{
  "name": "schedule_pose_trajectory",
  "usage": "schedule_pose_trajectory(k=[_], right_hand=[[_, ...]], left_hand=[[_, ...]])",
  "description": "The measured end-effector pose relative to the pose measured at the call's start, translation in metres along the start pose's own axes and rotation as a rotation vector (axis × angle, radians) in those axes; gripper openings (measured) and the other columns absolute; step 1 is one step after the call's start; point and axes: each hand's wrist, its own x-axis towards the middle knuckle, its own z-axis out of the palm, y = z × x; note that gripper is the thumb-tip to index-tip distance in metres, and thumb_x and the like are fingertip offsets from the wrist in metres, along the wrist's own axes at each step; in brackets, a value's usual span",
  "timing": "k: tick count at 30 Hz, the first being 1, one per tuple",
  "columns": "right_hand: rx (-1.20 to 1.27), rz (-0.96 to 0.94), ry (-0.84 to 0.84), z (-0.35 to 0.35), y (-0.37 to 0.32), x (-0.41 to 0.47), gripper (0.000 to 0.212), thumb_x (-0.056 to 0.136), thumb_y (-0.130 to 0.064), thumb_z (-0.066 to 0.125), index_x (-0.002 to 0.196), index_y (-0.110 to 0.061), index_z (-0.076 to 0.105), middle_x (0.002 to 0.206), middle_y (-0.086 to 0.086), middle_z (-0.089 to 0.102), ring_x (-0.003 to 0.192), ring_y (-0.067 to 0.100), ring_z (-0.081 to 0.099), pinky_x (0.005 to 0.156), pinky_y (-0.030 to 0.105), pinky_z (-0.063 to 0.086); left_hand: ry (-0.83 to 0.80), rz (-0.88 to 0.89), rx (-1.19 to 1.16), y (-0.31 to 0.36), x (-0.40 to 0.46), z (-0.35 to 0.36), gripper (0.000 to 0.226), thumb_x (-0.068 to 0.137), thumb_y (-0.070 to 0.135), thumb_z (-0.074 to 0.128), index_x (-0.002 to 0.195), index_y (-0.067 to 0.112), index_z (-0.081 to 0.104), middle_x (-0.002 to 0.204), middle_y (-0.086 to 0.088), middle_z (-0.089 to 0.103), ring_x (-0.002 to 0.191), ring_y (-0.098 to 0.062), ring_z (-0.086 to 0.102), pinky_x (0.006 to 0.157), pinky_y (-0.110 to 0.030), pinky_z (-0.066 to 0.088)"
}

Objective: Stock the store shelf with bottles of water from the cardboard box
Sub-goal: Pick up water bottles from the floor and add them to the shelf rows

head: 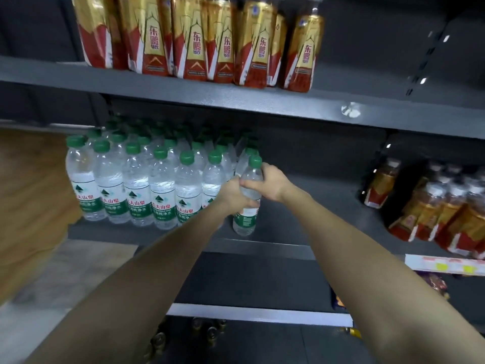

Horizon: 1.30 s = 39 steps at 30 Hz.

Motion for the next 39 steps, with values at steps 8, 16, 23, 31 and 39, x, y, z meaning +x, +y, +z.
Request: schedule_pose_trajectory(k=[8,16,23,31,39], right_hand=[[0.084,0.003,-0.074,0.001,0.022,0.016,0.065,0.069,-0.058,0.080,0.111,-0.018,0.051,0.107,-0.003,0.062,0.093,0.014,0.062,0.072,0.030,0.053],[0.178,-0.002,-0.225,0.025,0.044,-0.008,0.067,0.062,-0.040,0.089,0.115,-0.025,0.050,0.108,-0.001,0.064,0.086,0.014,0.066,0.057,0.029,0.052],[0.050,0.047,-0.093,0.056,0.045,-0.012,0.107,0.059,-0.061,0.085,0.142,-0.013,0.036,0.132,0.007,0.045,0.120,0.024,0.050,0.095,0.036,0.047],[0.115,0.080,-0.134,0.055,0.048,-0.006,0.078,0.072,-0.041,0.084,0.131,-0.012,0.044,0.122,0.004,0.059,0.110,0.023,0.059,0.090,0.036,0.051],[0.206,0.065,-0.076,0.062,0.046,-0.008,0.085,0.071,-0.033,0.087,0.135,-0.007,0.038,0.129,0.009,0.049,0.119,0.026,0.054,0.099,0.040,0.048]], left_hand=[[-0.093,-0.131,0.060,-0.004,0.005,-0.019,0.053,0.084,-0.010,0.065,0.130,0.007,0.044,0.104,-0.020,0.064,0.071,-0.030,0.074,0.069,-0.041,0.062],[0.066,0.104,0.173,0.041,0.000,-0.036,0.044,0.095,0.008,0.053,0.138,0.010,0.042,0.116,-0.010,0.058,0.046,-0.025,0.060,0.042,-0.034,0.052],[0.102,0.239,0.445,0.056,0.008,-0.033,0.031,0.085,0.022,0.075,0.112,0.022,0.059,0.100,-0.007,0.065,0.065,-0.018,0.051,0.062,-0.026,0.049],[0.279,0.127,0.783,0.066,0.014,-0.020,0.051,0.084,0.050,0.071,0.122,0.021,0.052,0.112,-0.005,0.065,0.103,-0.030,0.061,0.073,-0.035,0.042],[0.083,0.090,0.622,0.064,0.013,-0.034,0.080,0.073,0.033,0.085,0.137,0.009,0.044,0.129,-0.016,0.058,0.106,-0.029,0.057,0.083,-0.027,0.041]])
